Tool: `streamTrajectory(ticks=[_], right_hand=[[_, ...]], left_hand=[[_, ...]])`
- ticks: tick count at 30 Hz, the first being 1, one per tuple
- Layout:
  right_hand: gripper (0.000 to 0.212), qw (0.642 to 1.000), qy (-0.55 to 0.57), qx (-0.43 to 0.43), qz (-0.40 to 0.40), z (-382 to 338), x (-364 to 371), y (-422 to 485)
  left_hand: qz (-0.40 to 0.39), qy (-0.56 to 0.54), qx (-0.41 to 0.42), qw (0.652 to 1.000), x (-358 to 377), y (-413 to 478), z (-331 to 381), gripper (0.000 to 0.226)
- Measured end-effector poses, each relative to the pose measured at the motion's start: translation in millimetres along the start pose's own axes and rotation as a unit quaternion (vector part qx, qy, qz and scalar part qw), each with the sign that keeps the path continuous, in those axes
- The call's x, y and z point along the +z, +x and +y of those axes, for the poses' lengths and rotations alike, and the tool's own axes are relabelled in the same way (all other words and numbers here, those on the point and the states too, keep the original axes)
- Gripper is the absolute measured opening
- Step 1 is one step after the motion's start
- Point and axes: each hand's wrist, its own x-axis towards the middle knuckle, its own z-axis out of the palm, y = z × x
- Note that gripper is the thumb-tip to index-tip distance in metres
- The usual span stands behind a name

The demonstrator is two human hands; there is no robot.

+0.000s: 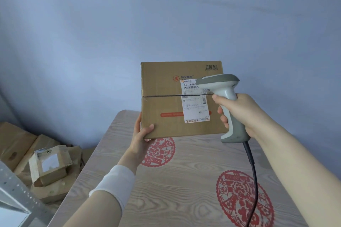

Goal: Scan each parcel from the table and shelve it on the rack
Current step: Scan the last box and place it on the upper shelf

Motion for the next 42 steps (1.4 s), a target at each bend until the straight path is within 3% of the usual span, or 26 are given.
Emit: streamTrajectory(ticks=[22,29,34,39,42], right_hand=[[0.031,0.999,0.021,0.012,-0.021,-2.1,-17.9,-14.4],[0.022,0.997,0.057,-0.060,-0.003,-8.4,-16.4,-22.0],[0.027,0.989,0.085,-0.119,0.025,-10.3,-3.2,-30.3],[0.018,0.974,0.123,-0.188,-0.008,-28.5,19.8,-55.2],[0.016,0.961,0.151,-0.229,-0.042,-44.0,35.6,-72.8]], left_hand=[[0.001,-0.015,0.005,1.000,11.6,-13.9,10.7,0.100],[0.017,-0.036,0.020,0.999,1.8,-26.6,28.3,0.093],[0.071,-0.039,0.061,0.995,-15.3,-63.7,63.6,0.085],[0.145,-0.040,0.133,0.980,-23.2,-134.4,112.2,0.083],[0.205,-0.046,0.169,0.963,-26.3,-188.7,142.3,0.070]])
